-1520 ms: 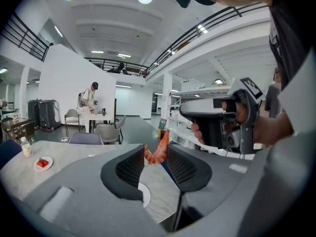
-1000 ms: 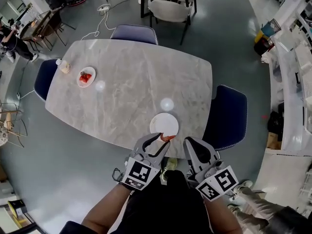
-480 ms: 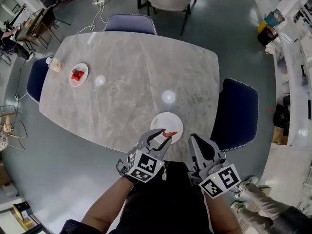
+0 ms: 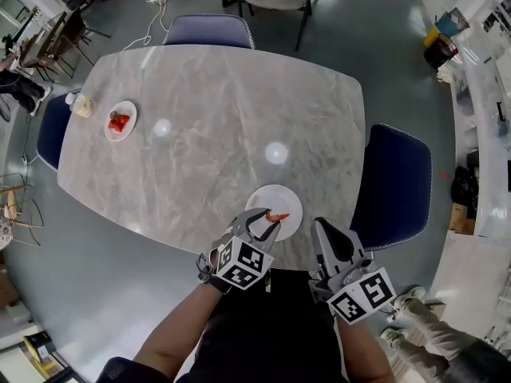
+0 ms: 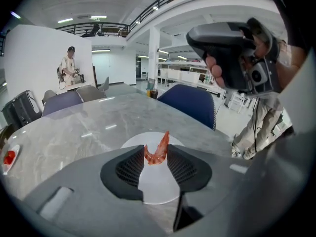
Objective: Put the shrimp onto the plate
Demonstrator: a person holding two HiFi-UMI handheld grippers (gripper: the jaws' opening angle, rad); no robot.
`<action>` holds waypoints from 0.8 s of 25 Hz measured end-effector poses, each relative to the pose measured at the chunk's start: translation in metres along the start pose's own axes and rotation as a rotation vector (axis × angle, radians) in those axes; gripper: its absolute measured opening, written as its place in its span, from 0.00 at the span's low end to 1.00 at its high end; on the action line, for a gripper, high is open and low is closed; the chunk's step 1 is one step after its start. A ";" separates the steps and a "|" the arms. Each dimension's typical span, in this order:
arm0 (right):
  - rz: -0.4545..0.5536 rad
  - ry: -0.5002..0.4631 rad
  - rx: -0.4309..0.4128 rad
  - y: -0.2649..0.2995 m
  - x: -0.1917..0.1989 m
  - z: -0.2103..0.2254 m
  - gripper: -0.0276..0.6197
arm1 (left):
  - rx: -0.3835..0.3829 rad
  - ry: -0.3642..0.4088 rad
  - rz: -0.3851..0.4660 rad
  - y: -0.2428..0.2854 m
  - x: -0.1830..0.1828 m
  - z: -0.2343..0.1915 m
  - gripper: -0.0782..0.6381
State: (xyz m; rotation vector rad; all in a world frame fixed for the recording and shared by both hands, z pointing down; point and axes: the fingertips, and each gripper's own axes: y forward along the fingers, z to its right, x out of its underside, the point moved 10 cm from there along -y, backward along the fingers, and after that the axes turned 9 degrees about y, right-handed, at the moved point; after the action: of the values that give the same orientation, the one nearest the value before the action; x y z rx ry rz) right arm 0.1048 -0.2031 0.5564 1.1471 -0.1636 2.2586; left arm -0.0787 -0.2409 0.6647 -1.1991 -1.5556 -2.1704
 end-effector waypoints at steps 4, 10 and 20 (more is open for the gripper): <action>0.001 0.000 0.003 0.004 0.001 0.004 0.05 | 0.017 -0.003 -0.050 0.011 0.006 -0.003 0.30; -0.003 0.011 0.003 0.007 0.001 0.007 0.05 | 0.029 0.022 -0.116 0.022 0.009 -0.003 0.30; -0.027 0.012 -0.007 0.010 0.000 0.013 0.05 | 0.025 0.059 -0.218 0.036 0.009 -0.003 0.30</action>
State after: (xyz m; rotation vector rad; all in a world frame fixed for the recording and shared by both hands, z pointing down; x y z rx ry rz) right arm 0.1081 -0.2164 0.5657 1.1250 -0.1498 2.2391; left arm -0.0651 -0.2558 0.6956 -0.9889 -1.7551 -2.2870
